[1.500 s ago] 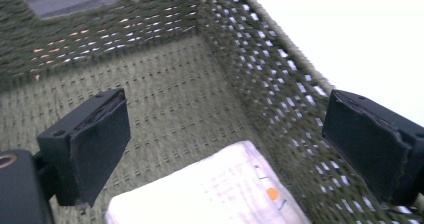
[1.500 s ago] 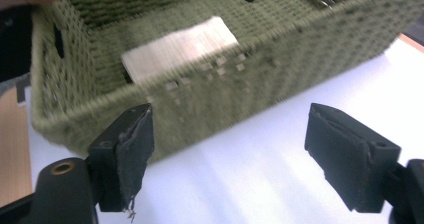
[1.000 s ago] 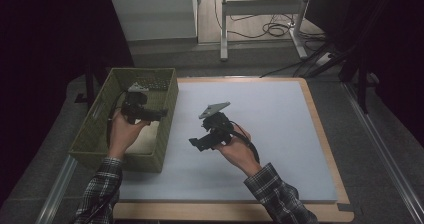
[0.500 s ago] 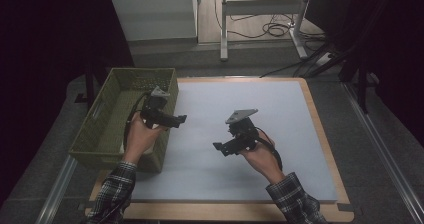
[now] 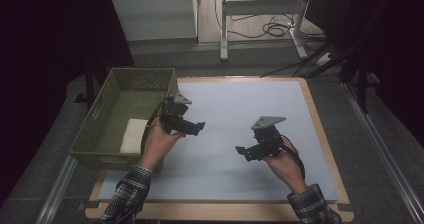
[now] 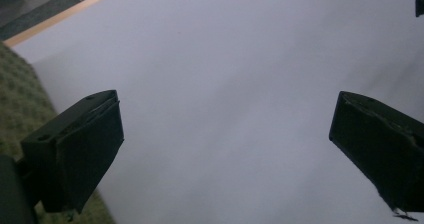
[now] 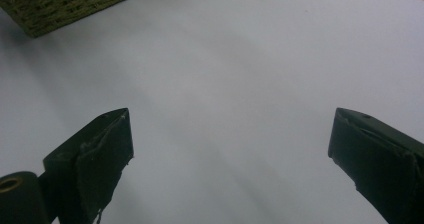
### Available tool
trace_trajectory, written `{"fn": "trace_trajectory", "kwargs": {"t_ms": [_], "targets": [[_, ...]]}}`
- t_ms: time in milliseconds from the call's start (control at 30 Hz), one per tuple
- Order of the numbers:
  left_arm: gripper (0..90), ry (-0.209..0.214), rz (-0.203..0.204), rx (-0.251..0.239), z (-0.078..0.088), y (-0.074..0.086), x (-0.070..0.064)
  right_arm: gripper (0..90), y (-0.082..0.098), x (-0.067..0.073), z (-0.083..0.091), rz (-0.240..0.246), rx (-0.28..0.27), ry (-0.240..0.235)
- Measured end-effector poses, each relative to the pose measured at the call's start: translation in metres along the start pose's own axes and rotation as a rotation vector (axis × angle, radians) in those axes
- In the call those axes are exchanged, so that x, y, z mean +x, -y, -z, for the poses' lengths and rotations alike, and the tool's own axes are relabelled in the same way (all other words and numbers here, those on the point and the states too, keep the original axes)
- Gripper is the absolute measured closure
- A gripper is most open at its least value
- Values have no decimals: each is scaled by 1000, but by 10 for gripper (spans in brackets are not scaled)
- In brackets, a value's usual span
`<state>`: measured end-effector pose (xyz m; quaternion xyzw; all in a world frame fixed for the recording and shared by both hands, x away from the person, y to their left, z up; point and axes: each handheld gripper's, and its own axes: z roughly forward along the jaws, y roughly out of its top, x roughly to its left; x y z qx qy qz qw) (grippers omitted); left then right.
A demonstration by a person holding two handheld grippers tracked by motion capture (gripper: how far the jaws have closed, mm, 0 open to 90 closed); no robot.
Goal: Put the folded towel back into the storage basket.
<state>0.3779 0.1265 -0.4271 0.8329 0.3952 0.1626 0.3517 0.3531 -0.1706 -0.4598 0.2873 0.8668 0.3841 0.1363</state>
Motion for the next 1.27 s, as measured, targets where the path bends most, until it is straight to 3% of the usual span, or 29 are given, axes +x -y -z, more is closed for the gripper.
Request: {"fn": "trace_trajectory", "kwargs": {"t_ms": [300, 533, 733, 967, 1033, 1267], "targets": [[12, 74, -28, -13, -23, 6, -33, 44, 29, -13, 11, -41, 2, 19], [13, 138, -20, -28, -39, 32, -53, 44, 53, -20, 15, -59, 8, 36], [14, 142, -23, -13, -50, 58, -62, 44, 70, -22, 13, -63, 21, 42], [14, 93, -19, 63, -72, 93, -61, 44, 87, -24, 5, -52, 61, 57], [11, 93, -26, 32, -71, 98, -61, 44, 91, -25, 3, -56, 70, 60], [10, 86, -41, 33, -71, 98, -62, 40, 98, -25, -2, -41, 67, 77]]}}
